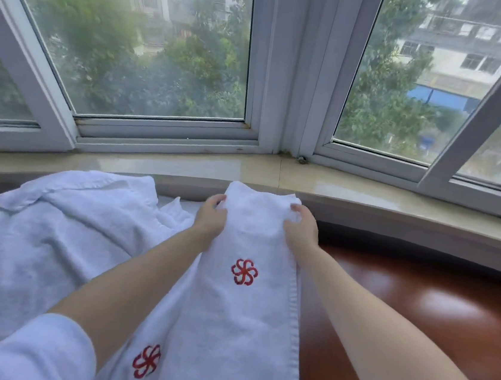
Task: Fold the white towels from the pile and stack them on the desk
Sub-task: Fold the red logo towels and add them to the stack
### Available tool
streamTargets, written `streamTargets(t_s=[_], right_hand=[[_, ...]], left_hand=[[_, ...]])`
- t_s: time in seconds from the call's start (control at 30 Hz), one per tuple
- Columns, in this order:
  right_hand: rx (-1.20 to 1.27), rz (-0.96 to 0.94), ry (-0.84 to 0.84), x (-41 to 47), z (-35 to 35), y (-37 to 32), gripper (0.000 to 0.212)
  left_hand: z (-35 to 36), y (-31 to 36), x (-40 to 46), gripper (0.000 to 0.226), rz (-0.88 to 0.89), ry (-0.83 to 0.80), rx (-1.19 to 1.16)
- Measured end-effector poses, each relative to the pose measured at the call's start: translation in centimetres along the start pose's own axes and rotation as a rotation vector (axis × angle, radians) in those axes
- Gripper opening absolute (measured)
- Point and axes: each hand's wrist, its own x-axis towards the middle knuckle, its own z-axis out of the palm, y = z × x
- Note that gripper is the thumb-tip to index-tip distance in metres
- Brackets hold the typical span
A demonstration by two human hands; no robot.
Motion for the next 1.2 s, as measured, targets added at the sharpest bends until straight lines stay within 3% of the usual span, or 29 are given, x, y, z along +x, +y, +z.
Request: streamTargets(t_s=[0.07,0.13,0.23,0.37,0.6,0.9,1.2], right_hand=[[-0.053,-0.145,0.156,0.9,0.7,0.2,0.038],[-0.215,-0.172,0.211,1.3,1.3,1.4,0.037],[-0.487,-0.023,0.109,1.5,1.7,3.8,0.040],[-0.340,0.061,-0.045,1.0,1.4,4.7,0.050],[-0.253,0.084,-0.160,-5.3,0.4,5.9,0.056],[-0.335,0.128,-0.192,-16.9,-1.2,8.0,0.061],[-0.302,0.090,-0.096,-24.4,-1.7,9.6,0.068]], left_hand=[[0.7,-0.2,1.3,0.038,0.123,0.037,0.034],[1.3,-1.2,2.2,0.039,0.228,0.089,0.189],[2.4,-3.3,2.4,0.040,0.396,0.173,0.522],[2.8,-4.3,1.9,0.044,0.399,0.202,0.811],[0.7,-6.0,-3.8,0.049,0.238,-0.053,0.822],[-1.7,-9.3,-15.7,0.047,0.266,-0.068,0.854],[-3.8,-12.0,-21.8,0.049,0.285,-0.120,0.789]])
